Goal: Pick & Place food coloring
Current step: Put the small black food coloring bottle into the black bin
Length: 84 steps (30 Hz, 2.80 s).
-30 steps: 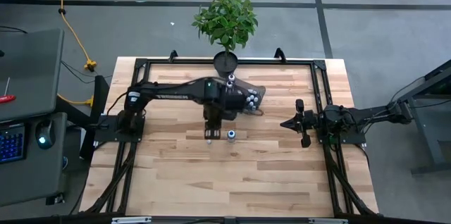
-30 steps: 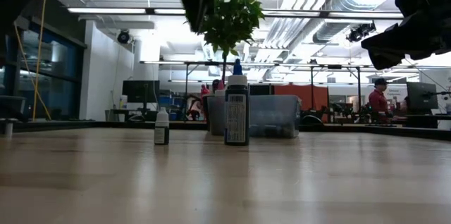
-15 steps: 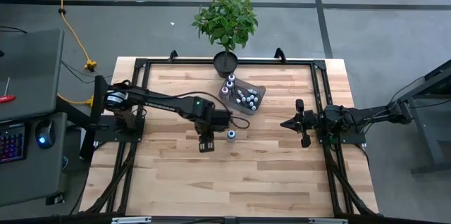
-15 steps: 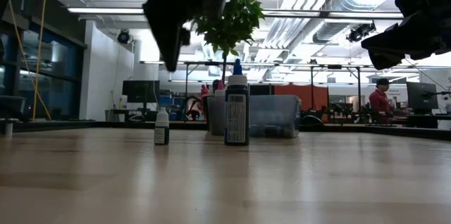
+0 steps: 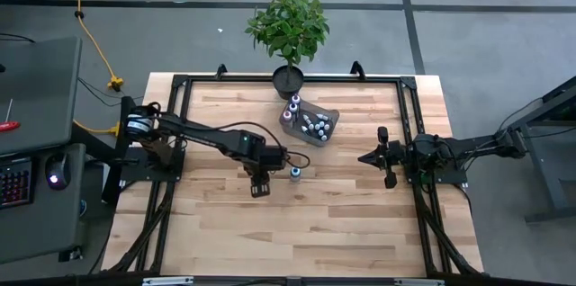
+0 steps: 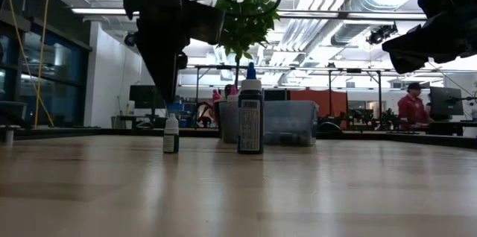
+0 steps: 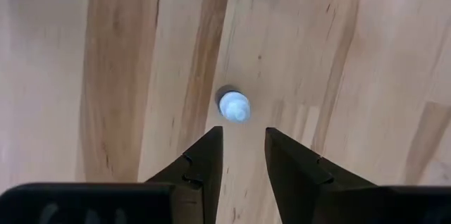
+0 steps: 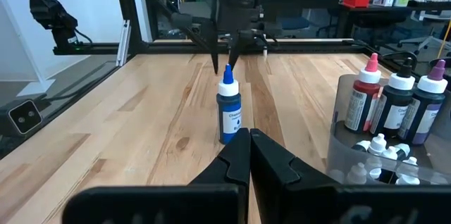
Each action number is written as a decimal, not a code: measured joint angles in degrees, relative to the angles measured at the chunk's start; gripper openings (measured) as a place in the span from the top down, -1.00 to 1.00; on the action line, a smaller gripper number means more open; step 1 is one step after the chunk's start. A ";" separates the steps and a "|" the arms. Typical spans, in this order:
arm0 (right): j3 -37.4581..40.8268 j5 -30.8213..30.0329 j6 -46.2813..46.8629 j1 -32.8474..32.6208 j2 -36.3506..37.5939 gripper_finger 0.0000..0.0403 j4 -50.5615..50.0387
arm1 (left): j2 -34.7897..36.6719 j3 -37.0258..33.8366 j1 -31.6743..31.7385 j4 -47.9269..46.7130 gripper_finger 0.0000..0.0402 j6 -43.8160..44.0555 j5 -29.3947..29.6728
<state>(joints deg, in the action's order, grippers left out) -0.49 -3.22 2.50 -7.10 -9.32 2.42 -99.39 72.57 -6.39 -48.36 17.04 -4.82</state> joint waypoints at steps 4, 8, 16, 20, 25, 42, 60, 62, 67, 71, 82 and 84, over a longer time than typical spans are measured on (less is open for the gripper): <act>0.00 0.02 0.00 0.01 0.02 0.99 -0.02 | 0.00 -1.80 -0.02 2.46 0.42 -0.10 -0.33; 0.00 0.01 0.00 -0.01 0.00 0.99 -0.02 | 0.00 -3.43 -0.02 4.36 0.19 -0.20 -1.03; 0.00 0.00 0.00 -0.01 0.00 0.99 -0.02 | 0.00 -3.71 0.00 4.92 -0.22 -3.15 2.98; 0.00 0.00 0.00 -0.01 0.00 0.99 -0.02 | 0.00 -3.71 0.00 4.92 -0.24 -5.48 3.71; 0.00 0.00 0.00 -0.01 0.00 0.99 -0.02 | -0.03 -5.55 0.00 7.22 -0.25 -9.70 0.88; 0.00 0.01 0.00 0.00 0.00 0.99 -0.02 | -0.09 -8.15 -0.37 12.04 -0.18 -18.34 1.49; 0.00 0.00 0.02 0.00 0.00 0.99 -0.02 | -0.10 -8.15 -0.33 13.29 0.26 -18.29 0.24; 0.00 0.00 0.01 -0.01 0.00 0.99 -0.02 | -0.47 -8.15 -0.33 14.05 0.26 -18.29 0.24; 0.00 0.00 0.00 -0.01 0.01 0.99 -0.01 | -1.74 -8.15 -0.33 15.14 0.26 -18.29 -0.06; 0.00 0.02 0.00 0.00 0.00 0.99 0.01 | -1.97 -8.24 -0.33 14.55 0.26 -18.13 -0.17; 0.00 0.02 0.00 0.01 -0.04 0.99 0.00 | -1.92 -8.19 -0.33 14.33 0.26 -18.25 0.70; 0.00 0.00 0.00 0.01 -0.03 0.99 -0.02 | -1.92 -8.19 -0.33 14.34 0.26 -18.29 0.90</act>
<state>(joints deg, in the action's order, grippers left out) -0.49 -3.22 2.50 -7.10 -9.35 2.39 -101.32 64.38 -6.72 -34.02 -1.26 -3.92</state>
